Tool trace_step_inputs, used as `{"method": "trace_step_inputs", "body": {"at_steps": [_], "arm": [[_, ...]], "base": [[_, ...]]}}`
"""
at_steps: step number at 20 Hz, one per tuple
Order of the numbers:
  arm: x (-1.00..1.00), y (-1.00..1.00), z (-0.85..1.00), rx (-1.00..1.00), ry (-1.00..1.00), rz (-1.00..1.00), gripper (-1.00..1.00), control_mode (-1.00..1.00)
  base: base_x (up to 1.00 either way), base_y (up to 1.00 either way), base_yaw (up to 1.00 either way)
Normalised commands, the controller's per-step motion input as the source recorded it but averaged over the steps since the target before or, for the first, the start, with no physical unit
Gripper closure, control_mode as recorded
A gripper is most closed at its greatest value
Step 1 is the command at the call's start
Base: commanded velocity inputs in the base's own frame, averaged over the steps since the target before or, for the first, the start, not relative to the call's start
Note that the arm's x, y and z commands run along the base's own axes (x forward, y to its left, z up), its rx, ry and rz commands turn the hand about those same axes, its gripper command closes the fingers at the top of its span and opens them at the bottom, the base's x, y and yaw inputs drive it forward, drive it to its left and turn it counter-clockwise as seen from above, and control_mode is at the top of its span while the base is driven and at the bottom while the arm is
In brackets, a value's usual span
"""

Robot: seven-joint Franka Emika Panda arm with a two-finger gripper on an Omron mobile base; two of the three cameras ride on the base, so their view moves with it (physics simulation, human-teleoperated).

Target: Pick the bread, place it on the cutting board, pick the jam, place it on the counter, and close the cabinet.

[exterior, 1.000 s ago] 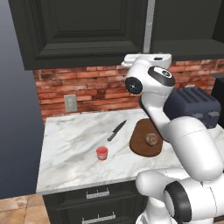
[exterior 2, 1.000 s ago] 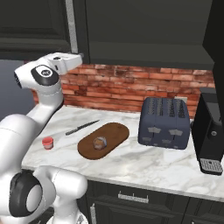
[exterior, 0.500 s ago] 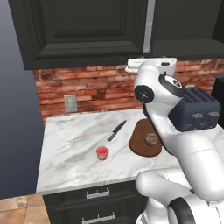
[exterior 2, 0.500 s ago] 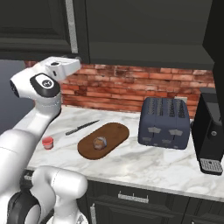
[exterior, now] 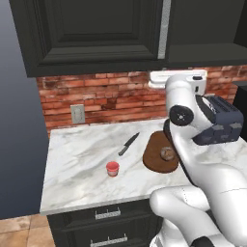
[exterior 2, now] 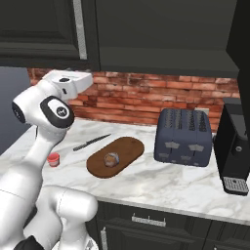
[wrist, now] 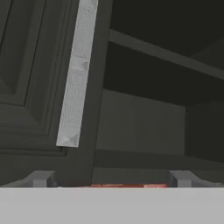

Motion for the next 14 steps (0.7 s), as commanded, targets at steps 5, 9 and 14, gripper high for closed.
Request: {"method": "trace_step_inputs", "body": {"at_steps": [5, 9, 14], "arm": [[-0.4, -0.27, 0.0, 0.0, 0.0, 0.09, -1.0, -1.0], [-0.39, -0.28, 0.01, 0.0, 0.0, 0.07, -1.0, -1.0], [-0.39, -0.29, 0.06, 0.0, 0.01, 0.02, -1.0, -1.0]], "base": [[0.0, 0.0, 0.0], [0.0, 0.0, 0.0], [0.0, 0.0, 0.0]]}}
